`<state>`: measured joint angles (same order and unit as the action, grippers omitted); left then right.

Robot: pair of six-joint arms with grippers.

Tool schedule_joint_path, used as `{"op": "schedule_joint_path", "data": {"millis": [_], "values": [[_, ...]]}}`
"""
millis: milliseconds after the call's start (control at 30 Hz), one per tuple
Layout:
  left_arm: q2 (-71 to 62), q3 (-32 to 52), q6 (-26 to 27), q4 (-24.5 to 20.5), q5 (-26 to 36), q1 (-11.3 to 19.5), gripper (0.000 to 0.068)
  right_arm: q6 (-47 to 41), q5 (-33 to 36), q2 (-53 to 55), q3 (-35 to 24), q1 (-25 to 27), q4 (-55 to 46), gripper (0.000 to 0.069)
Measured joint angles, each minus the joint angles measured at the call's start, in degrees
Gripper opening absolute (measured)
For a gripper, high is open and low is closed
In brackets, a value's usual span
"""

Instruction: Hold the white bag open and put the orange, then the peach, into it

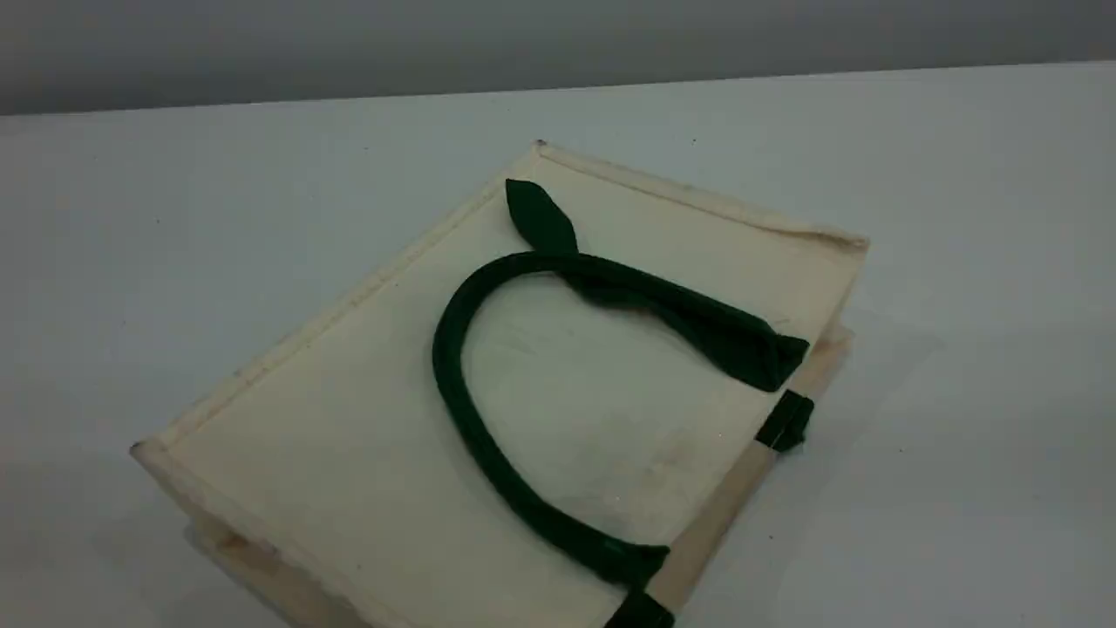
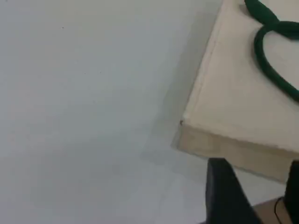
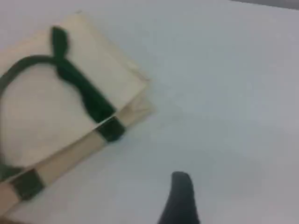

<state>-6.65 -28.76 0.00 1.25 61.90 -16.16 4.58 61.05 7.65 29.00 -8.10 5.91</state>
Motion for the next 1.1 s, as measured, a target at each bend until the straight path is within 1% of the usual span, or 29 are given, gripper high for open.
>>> {"op": "schedule_joint_path", "data": {"millis": [67,167,267,400,433,500,600,700,800,1100], "values": [[0.0,0.0,0.0,0.0,0.0,0.0,0.0302,0.0,0.0,-1.47,0.0,3.3,0.0,0.0533],[0.0,-0.06,0.0,0.0,0.0,0.0,0.0302,0.0,0.04,-5.15,0.0,5.9,0.11,0.0533],[0.0,-0.06,0.0,0.0,0.0,0.0,0.0302,0.0,0.04,-7.72,0.05,7.23,0.11,0.0533],[0.0,-0.06,0.0,0.0,0.0,0.05,0.0301,0.0,0.04,-7.77,0.05,7.45,0.11,0.0533],[0.0,-0.06,0.0,0.0,0.0,0.56,0.0301,0.0,0.04,-7.71,0.05,7.45,0.11,0.0533],[0.0,-0.06,0.0,0.0,0.0,2.52,0.0301,0.0,0.04,-7.71,0.05,7.45,0.11,0.0533],[0.0,-0.06,0.0,0.0,0.0,6.41,0.0301,0.0,0.04,-7.65,0.05,7.45,0.11,0.0533],[0.0,-0.06,0.0,0.0,0.0,11.04,0.0301,0.0,0.04,-7.65,0.05,7.45,0.11,0.0533],[0.07,-0.06,0.0,0.0,0.0,14.07,0.0301,0.0,0.04,-7.65,0.05,7.45,0.11,0.0533],[6.78,-0.06,0.0,0.12,0.0,14.34,0.0301,0.0,0.04,-7.65,0.05,7.45,0.11,0.0533]]}}
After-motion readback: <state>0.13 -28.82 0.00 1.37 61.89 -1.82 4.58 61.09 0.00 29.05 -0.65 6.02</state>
